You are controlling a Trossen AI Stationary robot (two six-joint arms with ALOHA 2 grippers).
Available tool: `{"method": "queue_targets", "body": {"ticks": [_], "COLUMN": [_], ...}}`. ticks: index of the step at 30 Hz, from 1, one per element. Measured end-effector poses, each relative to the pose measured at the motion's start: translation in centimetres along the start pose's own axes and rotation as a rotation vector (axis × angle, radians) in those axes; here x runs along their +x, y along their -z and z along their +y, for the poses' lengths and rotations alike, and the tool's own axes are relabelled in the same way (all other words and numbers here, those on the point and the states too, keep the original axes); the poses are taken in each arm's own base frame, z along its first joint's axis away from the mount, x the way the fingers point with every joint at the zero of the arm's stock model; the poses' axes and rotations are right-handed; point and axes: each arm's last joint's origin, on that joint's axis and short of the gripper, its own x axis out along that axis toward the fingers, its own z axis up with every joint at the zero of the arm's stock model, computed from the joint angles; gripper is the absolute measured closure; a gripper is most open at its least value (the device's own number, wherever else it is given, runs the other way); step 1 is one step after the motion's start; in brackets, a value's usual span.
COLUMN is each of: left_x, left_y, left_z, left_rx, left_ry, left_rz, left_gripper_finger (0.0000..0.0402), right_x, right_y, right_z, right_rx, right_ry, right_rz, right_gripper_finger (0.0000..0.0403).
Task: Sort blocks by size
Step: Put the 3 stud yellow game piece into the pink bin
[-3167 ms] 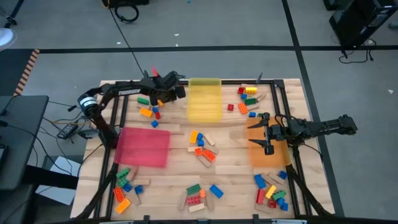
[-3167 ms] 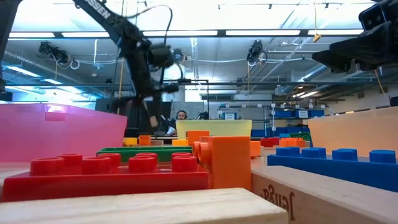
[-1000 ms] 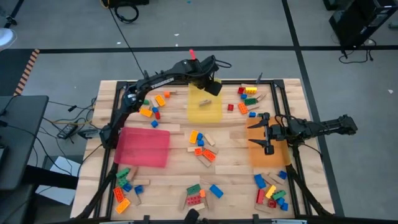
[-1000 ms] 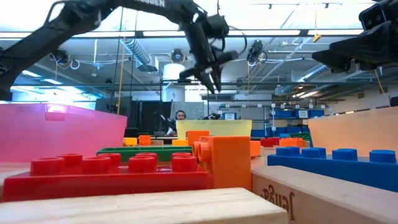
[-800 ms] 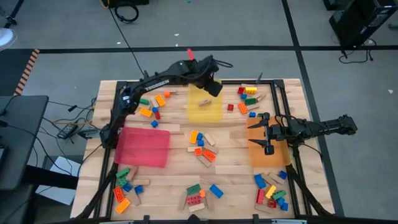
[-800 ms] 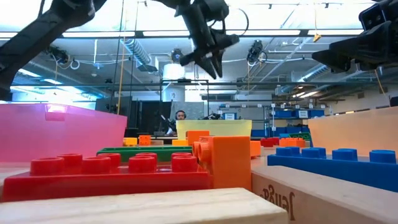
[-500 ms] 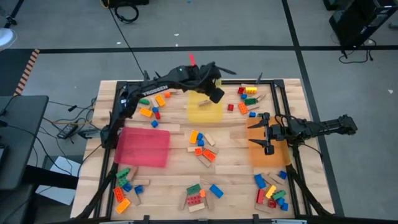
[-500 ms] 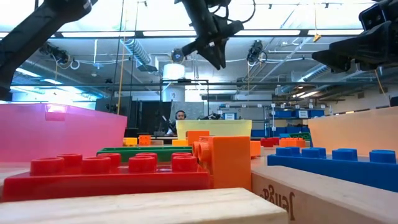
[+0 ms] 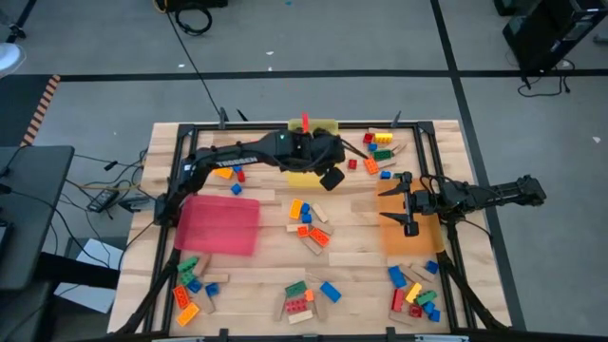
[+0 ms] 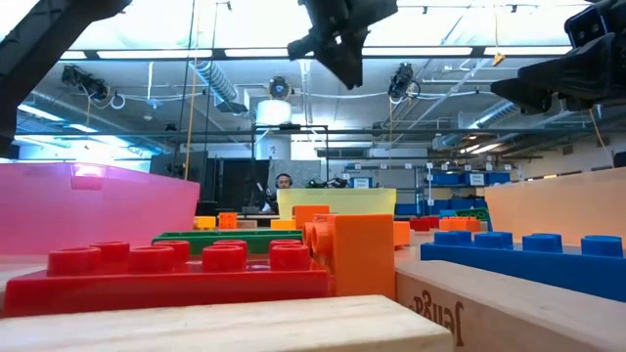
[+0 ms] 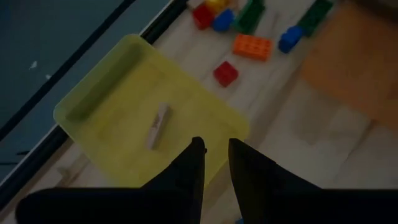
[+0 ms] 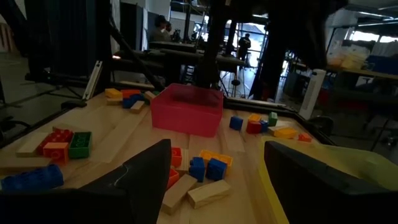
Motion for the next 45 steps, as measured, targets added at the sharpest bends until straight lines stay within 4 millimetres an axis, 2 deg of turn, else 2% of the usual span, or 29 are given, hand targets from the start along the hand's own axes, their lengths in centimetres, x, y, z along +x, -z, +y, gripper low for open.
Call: {"method": "queue_targets", "body": {"ticks": [5, 11, 16, 23, 27, 31, 41, 45], "left_x": [-0.7, -1.0, -1.3, -2.2, -3.8, -3.8, -4.0, -3.9], "left_y": [0.3, -0.5, -1.1, -1.5, -1.1, 0.8, 8.7, 10.8], "left_z": [-1.4, -2.5, -3.0, -2.9, -1.7, -0.5, 3.8, 4.9], "left_rx": [0.045, 0.088, 0.145, 0.231, 0.275, 0.271, 0.169, 0.222], "left_ry": [0.06, 0.24, 0.277, 0.285, 0.257, 0.215, 0.29, 0.278], "left_rz": [-0.022, -0.084, -0.158, -0.219, -0.209, -0.192, -0.261, -0.248], "left_gripper_finger": [0.0322, 0.0322, 0.0322, 0.0322, 0.0322, 0.0322, 0.0322, 0.0322], "right_x": [0.0, 0.0, 0.0, 0.0, 0.0, 0.0, 0.0, 0.0], "right_y": [0.0, 0.0, -0.1, -0.2, -0.2, -0.3, -0.3, -0.3], "right_z": [0.0, 0.0, 0.0, 0.0, 0.0, 0.0, 0.0, 0.0], "right_rx": [0.006, 0.034, 0.035, 0.101, 0.107, 0.108, 0.106, 0.106], "right_ry": [0.0, 0.0, 0.001, 0.002, 0.002, 0.002, 0.002, 0.002], "right_rz": [0.0, 0.0, -0.011, -0.023, -0.024, -0.029, -0.03, -0.03], "right_gripper_finger": [0.0134, 0.0135, 0.0135, 0.0135, 0.0135, 0.0136, 0.0135, 0.0134]}}
